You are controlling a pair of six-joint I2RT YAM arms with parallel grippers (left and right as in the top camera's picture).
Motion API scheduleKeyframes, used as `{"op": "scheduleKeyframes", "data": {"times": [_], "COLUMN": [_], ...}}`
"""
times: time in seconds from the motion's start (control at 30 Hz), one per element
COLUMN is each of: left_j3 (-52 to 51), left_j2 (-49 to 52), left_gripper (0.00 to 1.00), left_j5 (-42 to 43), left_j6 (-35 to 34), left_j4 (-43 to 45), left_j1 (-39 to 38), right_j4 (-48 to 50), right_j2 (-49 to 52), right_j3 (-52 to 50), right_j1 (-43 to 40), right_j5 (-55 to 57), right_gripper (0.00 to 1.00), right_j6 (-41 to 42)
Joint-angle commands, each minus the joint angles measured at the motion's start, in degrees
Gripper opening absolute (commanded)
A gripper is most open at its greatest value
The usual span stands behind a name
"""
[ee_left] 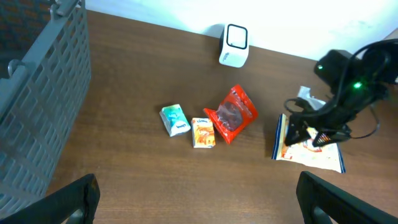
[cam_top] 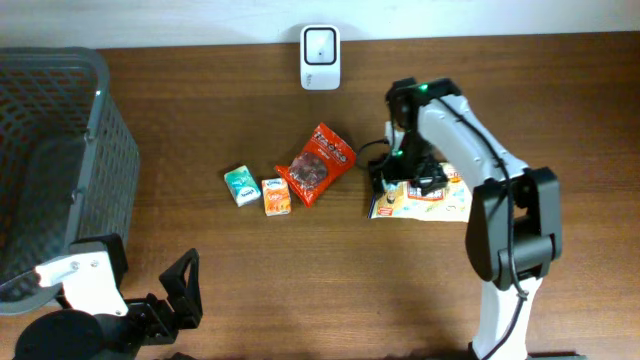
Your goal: Scan the item barcode
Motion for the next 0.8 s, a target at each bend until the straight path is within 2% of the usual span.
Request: {"op": "scheduleKeyframes", "data": {"times": [0.0,0.33,0.5,0.7,0.77], "left_j3": [-0.2,-0.2,-0.2,-0.2,-0.2], "left_j2": [0.0,0.0,0.0,0.0,0.0], "left_gripper": [0.99,0.99,0.99,0.99,0.99], "left_j5": [0.39,0.39,0.39,0.39,0.39], "left_j6": [-0.52,-0.52,-0.5,-0.5,-0.52], "left_j4": [0.11,0.11,0.11,0.11,0.11], "left_j1": [0.28,0.28,0.28,0.28,0.28], "right_j4": [1.64,4.33,8.85,16.02,17.57], "right_j2": [0.39,0.52,0.52,0.52,0.52], "right_j3": [-0.28,-1.57,-5.79,-12.61,-13.79], "right_j1": [4.59,16.2,16.15,14.91,14.93], "right_j5": [12.22,34.38,34.8,35.12,36.13], "right_gripper": [0.99,0.99,1.0,0.91,0.83], "right_j6": [10.14,27.43,28.37,28.33,28.35]}}
